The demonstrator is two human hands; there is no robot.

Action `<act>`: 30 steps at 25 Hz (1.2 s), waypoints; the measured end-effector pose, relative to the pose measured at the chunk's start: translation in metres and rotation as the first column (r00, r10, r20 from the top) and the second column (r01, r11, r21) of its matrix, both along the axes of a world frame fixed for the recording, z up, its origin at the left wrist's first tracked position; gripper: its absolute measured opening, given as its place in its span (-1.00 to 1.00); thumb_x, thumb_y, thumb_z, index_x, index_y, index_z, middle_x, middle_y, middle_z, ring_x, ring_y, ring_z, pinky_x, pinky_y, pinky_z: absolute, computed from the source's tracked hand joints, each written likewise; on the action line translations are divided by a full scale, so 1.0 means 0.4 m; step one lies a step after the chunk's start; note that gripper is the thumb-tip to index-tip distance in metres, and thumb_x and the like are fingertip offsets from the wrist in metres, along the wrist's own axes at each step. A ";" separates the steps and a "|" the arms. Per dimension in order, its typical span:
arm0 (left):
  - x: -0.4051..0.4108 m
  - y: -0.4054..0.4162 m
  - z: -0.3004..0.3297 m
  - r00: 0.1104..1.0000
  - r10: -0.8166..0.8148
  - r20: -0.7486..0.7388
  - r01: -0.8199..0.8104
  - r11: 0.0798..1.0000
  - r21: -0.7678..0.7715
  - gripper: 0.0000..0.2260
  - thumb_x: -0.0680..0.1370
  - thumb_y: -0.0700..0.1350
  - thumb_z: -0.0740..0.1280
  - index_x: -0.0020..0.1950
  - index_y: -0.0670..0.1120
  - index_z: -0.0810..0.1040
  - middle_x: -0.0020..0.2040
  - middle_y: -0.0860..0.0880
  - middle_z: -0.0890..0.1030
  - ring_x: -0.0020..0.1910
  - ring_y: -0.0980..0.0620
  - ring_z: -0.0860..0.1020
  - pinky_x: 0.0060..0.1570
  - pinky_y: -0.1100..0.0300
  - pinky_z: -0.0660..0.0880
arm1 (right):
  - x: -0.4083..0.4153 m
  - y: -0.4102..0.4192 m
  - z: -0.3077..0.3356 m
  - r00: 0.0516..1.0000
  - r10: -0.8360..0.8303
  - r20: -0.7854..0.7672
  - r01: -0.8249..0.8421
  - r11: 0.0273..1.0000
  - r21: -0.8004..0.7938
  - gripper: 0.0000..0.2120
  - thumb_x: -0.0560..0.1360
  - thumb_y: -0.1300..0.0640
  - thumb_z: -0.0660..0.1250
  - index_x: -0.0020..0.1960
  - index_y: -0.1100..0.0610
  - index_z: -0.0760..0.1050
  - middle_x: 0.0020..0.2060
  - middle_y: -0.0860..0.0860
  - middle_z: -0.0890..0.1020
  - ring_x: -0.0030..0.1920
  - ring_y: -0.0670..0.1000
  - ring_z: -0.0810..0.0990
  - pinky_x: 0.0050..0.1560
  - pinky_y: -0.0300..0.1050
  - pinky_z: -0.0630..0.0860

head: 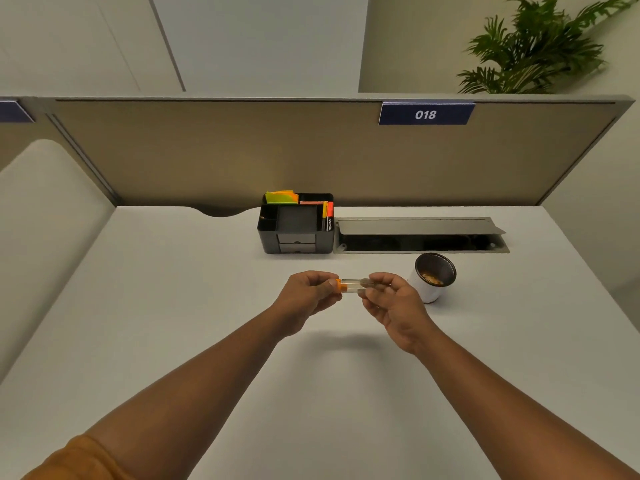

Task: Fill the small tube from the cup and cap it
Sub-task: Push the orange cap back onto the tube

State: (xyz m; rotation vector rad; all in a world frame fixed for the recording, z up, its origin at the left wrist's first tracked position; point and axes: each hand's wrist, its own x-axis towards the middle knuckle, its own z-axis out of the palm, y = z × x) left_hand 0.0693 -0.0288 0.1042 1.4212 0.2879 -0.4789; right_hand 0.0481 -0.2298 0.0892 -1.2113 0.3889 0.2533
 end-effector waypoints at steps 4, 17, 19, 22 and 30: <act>-0.041 0.048 -0.002 0.999 -0.008 0.032 0.007 1.000 0.019 -0.90 0.58 -0.19 0.41 0.05 -0.07 0.70 0.07 -0.18 0.71 0.00 -0.10 0.72 -0.11 0.26 0.63 | -0.021 0.027 -0.001 0.996 0.087 0.001 -0.087 0.990 -0.110 -0.72 0.50 0.42 0.40 0.09 0.11 0.65 -0.02 0.10 0.75 0.01 0.13 0.74 -0.01 -0.07 0.67; -0.104 0.092 -0.004 0.998 0.014 0.056 -0.013 1.000 -0.014 -0.76 0.57 -0.31 0.39 0.23 -0.27 0.62 0.13 -0.26 0.69 0.09 -0.19 0.69 0.01 0.20 0.67 | -0.076 0.060 0.014 0.984 0.180 0.022 -0.167 0.947 -0.273 -0.83 0.48 0.34 0.46 0.02 0.13 0.68 -0.08 0.19 0.73 -0.10 0.11 0.73 -0.11 -0.16 0.65; -0.110 0.091 -0.007 0.998 0.019 0.063 -0.018 1.000 -0.015 -0.76 0.57 -0.32 0.39 0.24 -0.29 0.62 0.13 -0.27 0.68 0.08 -0.18 0.69 0.00 0.21 0.66 | -0.083 0.062 0.017 0.984 0.178 0.028 -0.164 0.948 -0.273 -0.83 0.48 0.35 0.47 0.01 0.14 0.68 -0.08 0.21 0.74 -0.11 0.11 0.73 -0.11 -0.15 0.64; -0.116 0.089 -0.010 0.996 0.024 0.089 -0.023 1.000 -0.009 -0.76 0.58 -0.33 0.37 0.24 -0.31 0.61 0.12 -0.28 0.68 0.06 -0.17 0.69 0.01 0.22 0.66 | -0.088 0.065 0.020 0.985 0.170 0.023 -0.156 0.944 -0.290 -0.83 0.47 0.35 0.47 0.00 0.14 0.67 -0.10 0.21 0.74 -0.13 0.11 0.74 -0.13 -0.15 0.65; -0.145 0.082 -0.042 0.996 0.020 0.090 -0.019 1.000 -0.007 -0.83 0.57 -0.33 0.39 0.15 -0.26 0.65 0.07 -0.26 0.69 0.02 -0.14 0.70 0.02 0.20 0.65 | -0.102 0.056 0.012 0.973 0.228 -0.036 -0.226 0.902 -0.367 -0.84 0.47 0.31 0.48 0.02 0.15 0.65 -0.08 0.21 0.73 -0.10 0.13 0.74 -0.02 -0.03 0.69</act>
